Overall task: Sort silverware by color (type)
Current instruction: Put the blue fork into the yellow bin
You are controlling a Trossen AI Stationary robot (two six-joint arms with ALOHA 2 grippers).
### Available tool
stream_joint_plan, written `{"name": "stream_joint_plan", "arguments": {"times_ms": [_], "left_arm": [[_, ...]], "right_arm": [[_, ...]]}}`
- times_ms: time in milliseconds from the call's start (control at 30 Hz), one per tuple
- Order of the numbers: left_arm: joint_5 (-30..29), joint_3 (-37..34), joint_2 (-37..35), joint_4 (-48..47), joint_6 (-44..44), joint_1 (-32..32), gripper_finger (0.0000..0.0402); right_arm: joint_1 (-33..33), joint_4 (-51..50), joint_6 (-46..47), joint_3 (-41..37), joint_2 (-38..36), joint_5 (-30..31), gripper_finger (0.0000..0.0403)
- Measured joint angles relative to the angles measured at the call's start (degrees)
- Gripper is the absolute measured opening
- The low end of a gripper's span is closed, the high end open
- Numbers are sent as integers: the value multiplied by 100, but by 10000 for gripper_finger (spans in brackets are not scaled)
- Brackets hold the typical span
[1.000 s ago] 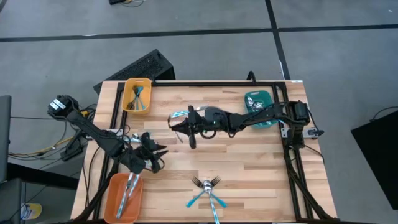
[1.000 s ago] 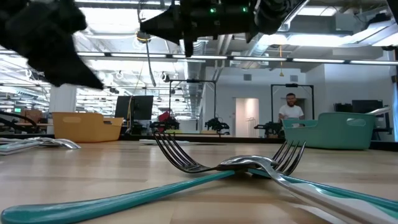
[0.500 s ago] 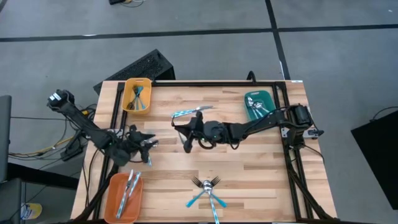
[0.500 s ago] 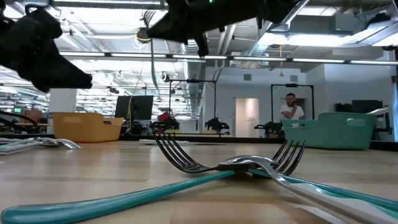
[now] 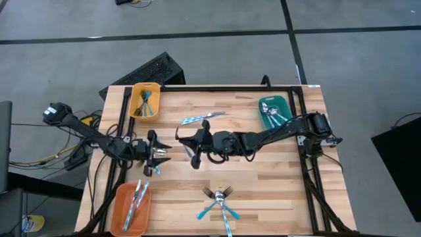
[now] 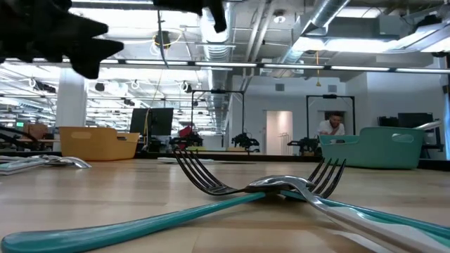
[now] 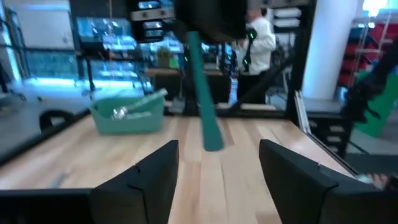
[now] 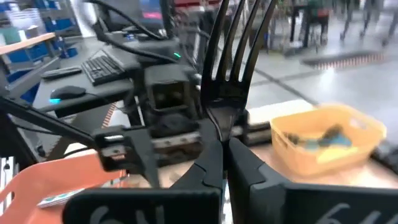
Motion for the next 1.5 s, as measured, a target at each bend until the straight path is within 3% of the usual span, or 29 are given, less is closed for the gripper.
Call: {"name": "stream_joint_plan", "arguments": {"times_ms": [133, 300, 400, 633, 867, 1000, 1167, 1300, 1500], "left_arm": [[431, 0, 31, 393, 247, 438, 218], [1470, 4, 127, 967, 664, 796, 213], [1798, 5, 300, 1518, 839, 934, 212], [2105, 386, 1013, 1720, 923, 1047, 212], [1973, 887, 1831, 1698, 1113, 1116, 212], [1850, 930, 1937, 1725, 949, 1211, 206], [1967, 931, 1934, 1956, 879, 1328, 161], [2376, 933, 1935, 1990, 1067, 1446, 103], [2424, 935, 1933, 2000, 1094, 1519, 12]], "right_arm": [[-7, 20, -456, 130, 0, -499, 18], [-115, 72, -489, 177, 3, -1234, 18], [-150, 112, -491, 177, 7, -1481, 18], [-146, 496, -726, 177, 73, -1579, 18], [-146, 771, -742, 177, 146, -1844, 18], [-146, 687, -745, 177, 153, -1914, 18], [-170, 686, -750, 177, 151, -1930, 18], [-201, 558, -768, 175, 151, -1972, 18], [-273, 566, -765, 175, 151, -1962, 21]]}}
